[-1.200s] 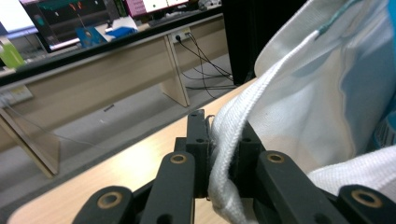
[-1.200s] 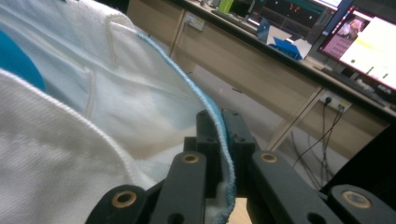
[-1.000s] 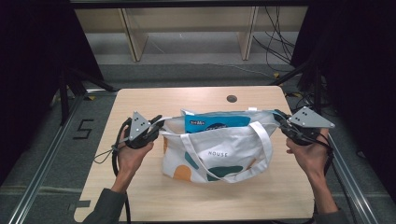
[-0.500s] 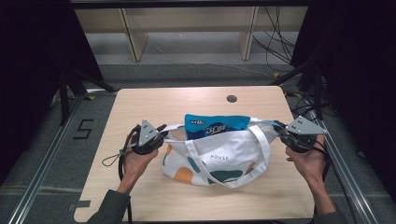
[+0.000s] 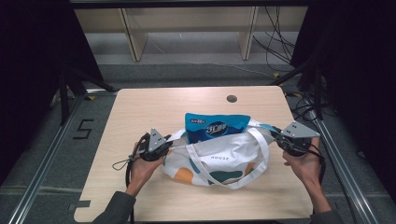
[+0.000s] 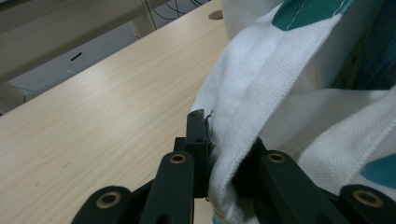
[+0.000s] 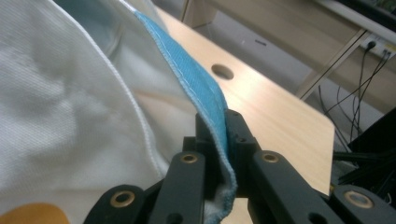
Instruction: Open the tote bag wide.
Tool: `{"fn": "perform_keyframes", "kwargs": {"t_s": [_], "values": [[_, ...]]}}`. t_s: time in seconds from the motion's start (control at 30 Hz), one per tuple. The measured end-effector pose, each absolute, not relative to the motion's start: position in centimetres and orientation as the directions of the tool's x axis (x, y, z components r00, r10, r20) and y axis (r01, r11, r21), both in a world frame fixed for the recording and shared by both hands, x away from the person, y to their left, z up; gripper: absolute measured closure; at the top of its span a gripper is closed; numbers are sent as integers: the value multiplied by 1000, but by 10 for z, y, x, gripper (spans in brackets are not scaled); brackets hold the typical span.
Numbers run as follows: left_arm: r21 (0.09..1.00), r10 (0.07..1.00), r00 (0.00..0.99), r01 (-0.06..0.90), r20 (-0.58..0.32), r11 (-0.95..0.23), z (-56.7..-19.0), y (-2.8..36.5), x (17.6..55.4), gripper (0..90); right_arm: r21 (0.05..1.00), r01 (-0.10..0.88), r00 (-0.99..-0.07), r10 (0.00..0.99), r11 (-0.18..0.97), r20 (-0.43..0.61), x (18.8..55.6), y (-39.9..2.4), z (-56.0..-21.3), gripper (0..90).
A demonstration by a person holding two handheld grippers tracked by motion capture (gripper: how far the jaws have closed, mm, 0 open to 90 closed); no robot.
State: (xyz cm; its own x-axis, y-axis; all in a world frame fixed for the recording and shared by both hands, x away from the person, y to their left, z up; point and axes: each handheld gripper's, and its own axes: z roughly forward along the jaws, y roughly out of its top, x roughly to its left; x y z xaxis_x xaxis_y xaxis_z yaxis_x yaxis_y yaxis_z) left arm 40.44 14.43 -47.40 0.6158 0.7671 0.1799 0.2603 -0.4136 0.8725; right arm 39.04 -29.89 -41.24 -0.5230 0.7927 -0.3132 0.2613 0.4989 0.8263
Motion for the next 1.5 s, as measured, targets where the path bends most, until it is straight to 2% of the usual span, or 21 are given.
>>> {"fn": "perform_keyframes", "kwargs": {"t_s": [0.33, 0.37, 0.4, 0.67, 0.8, 0.9, 0.97, 1.03, 1.1, 1.13, 1.17, 1.2, 1.23, 1.3, 1.37, 1.4, 1.5], "values": [[850, 754, 639, 304, 153, -430, -488, 140, 407, 801, 784, 328, -572, 771, 527, -279, 395, -296, -445, 860], [837, 728, 657, 276, 193, -472, -489, 142, 409, 801, 781, 330, -575, 769, 530, -279, 396, -296, -447, 860], [840, 732, 659, 288, 174, -460, -492, 140, 409, 801, 773, 335, -583, 763, 538, -279, 396, -296, -450, 860], [813, 712, 677, 301, 185, -498, -496, 137, 409, 801, 731, 375, -615, 743, 570, -264, 397, -295, -471, 862], [802, 709, 685, 324, 166, -502, -505, 135, 409, 801, 716, 428, -623, 754, 551, -208, 396, -296, -484, 865], [804, 719, 679, 343, 146, -486, -510, 135, 409, 802, 700, 423, -639, 737, 575, -220, 397, -295, -491, 868], [790, 711, 683, 338, 169, -512, -509, 135, 409, 801, 669, 439, -644, 729, 600, -231, 396, -289, -499, 869], [793, 715, 680, 341, 163, -504, -509, 135, 409, 795, 678, 430, -649, 726, 596, -225, 397, -290, -500, 869], [790, 717, 675, 339, 173, -511, -507, 137, 410, 706, 685, 434, -647, 732, 585, -214, 398, -292, -500, 868], [811, 755, 643, 371, 128, -454, -505, 141, 410, 644, 693, 457, -637, 749, 557, -182, 398, -294, -497, 842], [811, 755, 643, 371, 128, -454, -505, 141, 410, 576, 693, 457, -637, 749, 557, -182, 398, -294, -497, 842], [805, 757, 639, 373, 138, -462, -501, 145, 410, 531, 696, 462, -614, 764, 550, -197, 396, -295, -490, 742], [828, 793, 604, 404, 77, -388, -496, 150, 407, 507, 710, 464, -598, 778, 530, -190, 396, -298, -484, 715], [835, 807, 588, 413, 60, -363, -491, 152, 406, 476, 739, 446, -590, 787, 505, -181, 397, -302, -478, 688], [843, 822, 569, 423, 39, -333, -480, 156, 402, 420, 791, 448, -550, 826, 417, -123, 395, -310, -462, 652], [861, 823, 568, 417, 4, -292, -469, 158, 399, 409, 829, 443, -539, 840, 342, -59, 390, -317, -447, 634], [866, 809, 588, 403, 2, -296, -457, 160, 395, 406, 860, 408, -537, 843, 305, -45, 383, -321, -430, 629]]}}
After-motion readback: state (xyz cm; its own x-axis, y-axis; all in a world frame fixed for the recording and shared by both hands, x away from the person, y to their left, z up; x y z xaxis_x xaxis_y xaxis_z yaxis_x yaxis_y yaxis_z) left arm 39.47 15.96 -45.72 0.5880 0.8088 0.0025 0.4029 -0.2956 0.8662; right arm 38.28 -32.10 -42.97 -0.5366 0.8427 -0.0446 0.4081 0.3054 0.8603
